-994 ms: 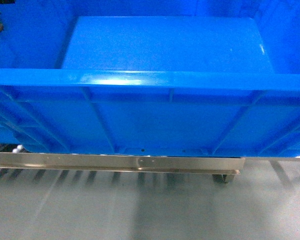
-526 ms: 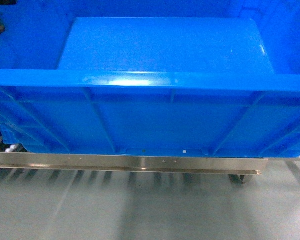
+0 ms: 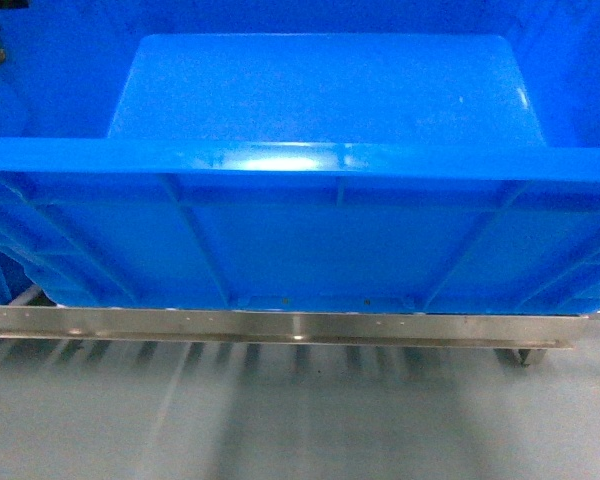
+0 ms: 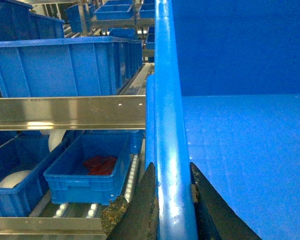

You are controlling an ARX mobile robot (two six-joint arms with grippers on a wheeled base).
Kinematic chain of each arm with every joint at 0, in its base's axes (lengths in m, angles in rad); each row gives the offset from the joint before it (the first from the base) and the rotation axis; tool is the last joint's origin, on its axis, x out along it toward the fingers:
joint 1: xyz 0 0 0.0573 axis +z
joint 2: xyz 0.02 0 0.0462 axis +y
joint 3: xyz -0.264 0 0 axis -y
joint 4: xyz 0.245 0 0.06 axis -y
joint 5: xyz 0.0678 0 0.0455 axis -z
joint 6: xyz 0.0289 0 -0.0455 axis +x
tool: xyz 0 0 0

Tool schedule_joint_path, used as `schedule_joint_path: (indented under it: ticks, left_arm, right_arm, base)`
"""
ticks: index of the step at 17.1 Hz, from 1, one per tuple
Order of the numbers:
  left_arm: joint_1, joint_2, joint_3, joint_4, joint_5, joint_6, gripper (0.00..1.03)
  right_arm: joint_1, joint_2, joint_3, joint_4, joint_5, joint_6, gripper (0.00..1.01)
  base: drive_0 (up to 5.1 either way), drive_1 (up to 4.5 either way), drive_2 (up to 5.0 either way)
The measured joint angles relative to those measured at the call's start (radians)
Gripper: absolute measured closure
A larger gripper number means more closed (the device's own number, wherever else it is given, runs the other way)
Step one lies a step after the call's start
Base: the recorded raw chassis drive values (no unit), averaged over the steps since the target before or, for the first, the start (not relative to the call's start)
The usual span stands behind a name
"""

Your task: Place box next to blue box on left shelf

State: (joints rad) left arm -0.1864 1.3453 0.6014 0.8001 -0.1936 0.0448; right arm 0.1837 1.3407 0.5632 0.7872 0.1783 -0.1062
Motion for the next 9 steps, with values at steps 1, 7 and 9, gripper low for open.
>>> schedule_joint_path:
  ticks: [1,7,9]
  left_arm:
    - [0.0,0.0,0.0,-0.001,0.0,0.0,0.93]
    - [0.005,0.0,-0.001,-0.002,0.003,0.0,0.93]
    - [0.0,0.0,-0.001,0.0,-0.001,0.0,0.93]
  right_arm:
    - [-0.001,0.0,0.0,-0.002,0.002,0.0,0.83]
    - [0.005,0.0,0.0,0.0,0.002,-0.001,0.83]
    - [0.003,0.0,0.0,-0.001,0.005,-0.001,0.83]
  base:
    - [-4.9,2.54,2.5]
    - [-0.8,0.42,0.4]
    - [0.0,0.0,0.0]
